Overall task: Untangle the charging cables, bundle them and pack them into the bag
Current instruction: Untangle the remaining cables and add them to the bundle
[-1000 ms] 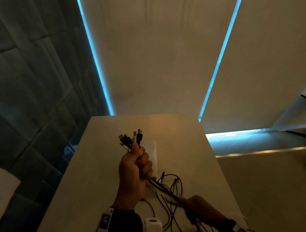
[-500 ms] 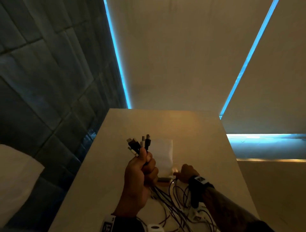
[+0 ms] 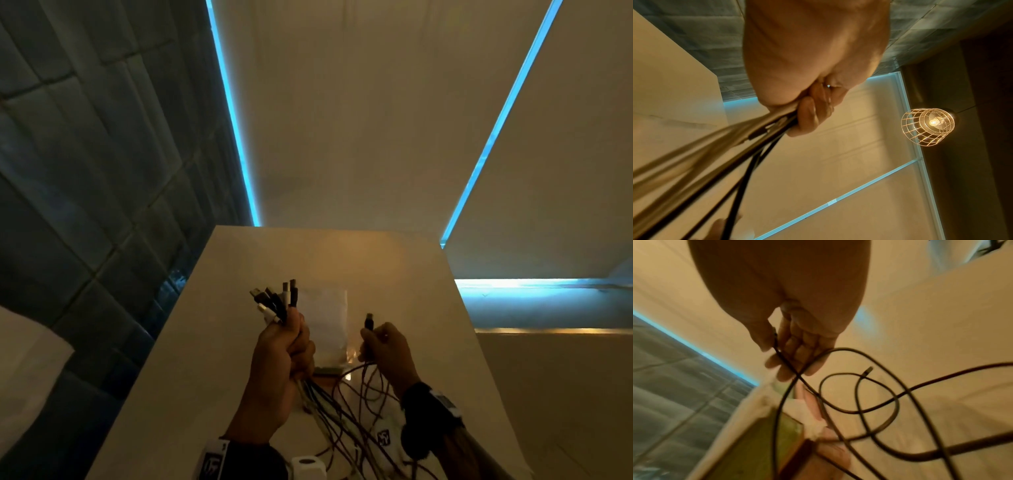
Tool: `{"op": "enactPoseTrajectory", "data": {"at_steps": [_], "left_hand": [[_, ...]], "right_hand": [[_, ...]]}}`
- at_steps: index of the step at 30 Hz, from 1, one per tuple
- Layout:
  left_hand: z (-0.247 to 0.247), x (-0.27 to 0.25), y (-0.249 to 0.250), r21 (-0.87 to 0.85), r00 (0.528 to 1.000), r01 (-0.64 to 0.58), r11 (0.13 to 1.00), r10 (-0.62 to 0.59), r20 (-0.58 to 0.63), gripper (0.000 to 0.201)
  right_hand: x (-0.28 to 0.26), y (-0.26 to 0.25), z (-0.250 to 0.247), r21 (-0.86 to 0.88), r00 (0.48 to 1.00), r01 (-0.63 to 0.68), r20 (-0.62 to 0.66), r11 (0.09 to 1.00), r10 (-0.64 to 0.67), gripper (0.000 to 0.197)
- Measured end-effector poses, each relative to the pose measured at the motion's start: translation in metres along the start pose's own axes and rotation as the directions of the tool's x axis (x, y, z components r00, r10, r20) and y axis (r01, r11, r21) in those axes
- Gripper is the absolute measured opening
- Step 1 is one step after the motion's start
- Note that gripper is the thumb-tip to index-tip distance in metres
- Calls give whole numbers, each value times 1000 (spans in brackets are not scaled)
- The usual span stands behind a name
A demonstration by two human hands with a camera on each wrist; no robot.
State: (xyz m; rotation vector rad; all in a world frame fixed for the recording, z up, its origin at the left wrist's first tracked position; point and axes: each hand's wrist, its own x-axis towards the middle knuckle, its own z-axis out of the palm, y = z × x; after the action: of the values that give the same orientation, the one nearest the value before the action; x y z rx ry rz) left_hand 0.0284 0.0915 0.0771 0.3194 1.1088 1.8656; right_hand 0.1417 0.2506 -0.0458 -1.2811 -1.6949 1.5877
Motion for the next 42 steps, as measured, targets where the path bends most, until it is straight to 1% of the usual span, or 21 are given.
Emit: {"op": "enactPoseTrajectory", "data": {"at_steps": [3,5,7,10,13,15,17,20,22,25,27,30,32,33,36,37,39,42], "left_hand": [[5,0,-6,161,1000,1,987,3,-29,30],[11,-1,-12,269,998,6,963,12,-68,28],[14,-3,-16,315,996,2,949,25,-80,23],[22,-8,-18,352,997,-15,936,41,-67,16],[27,-10,-15,383,996,-25,924,55,-68,17],[28,-11,-11,371,994,-65,926,94,-62,26],[29,-11,-7,350,993,-88,933,109,-41,30],[35,-13,-6,379,995,-99,920,103,11,27],[38,-16,-6,390,994,-109,914,98,49,29],[39,-16,-3,360,995,-96,928,86,43,35],[37,-13,-1,345,996,-92,934,87,31,37],[32,-6,-1,366,992,-118,923,122,12,44],[28,-3,-2,377,990,-124,918,142,-23,47],[27,-2,-2,358,990,-119,926,140,-34,47],[30,-4,0,221,991,-126,967,131,-6,46],[31,-5,2,203,990,-135,970,139,-10,44],[29,-4,6,195,987,-150,969,159,-30,43],[25,-2,8,196,985,-170,966,175,-11,42]], "right_hand": [[-28,-29,-4,98,988,151,30,984,-155,21],[-43,-47,-5,181,969,216,85,960,-234,12],[-60,-64,-4,257,944,248,152,934,-293,6],[-84,-85,0,336,903,291,211,896,-373,8],[-94,-92,1,316,894,299,239,901,-380,18],[-94,-90,-2,232,882,324,277,917,-381,17],[-95,-87,-7,181,865,362,301,915,-401,16],[-97,-92,-7,216,848,411,267,886,-459,19],[-97,-97,-6,234,837,436,249,869,-487,20],[-94,-99,-6,237,828,431,279,871,-485,17],[-92,-97,-7,217,822,437,298,873,-485,19],[-92,-91,-9,118,817,458,333,881,-470,24],[-89,-84,-11,53,822,460,351,886,-448,26],[-87,-80,-10,25,825,460,357,888,-438,27],[-82,-68,-8,-39,826,465,378,885,-417,28],[-80,-63,-7,-55,827,463,386,884,-409,27],[-76,-53,-5,-86,832,457,393,885,-391,26],[-68,-36,-5,-128,850,441,377,888,-367,26]]}}
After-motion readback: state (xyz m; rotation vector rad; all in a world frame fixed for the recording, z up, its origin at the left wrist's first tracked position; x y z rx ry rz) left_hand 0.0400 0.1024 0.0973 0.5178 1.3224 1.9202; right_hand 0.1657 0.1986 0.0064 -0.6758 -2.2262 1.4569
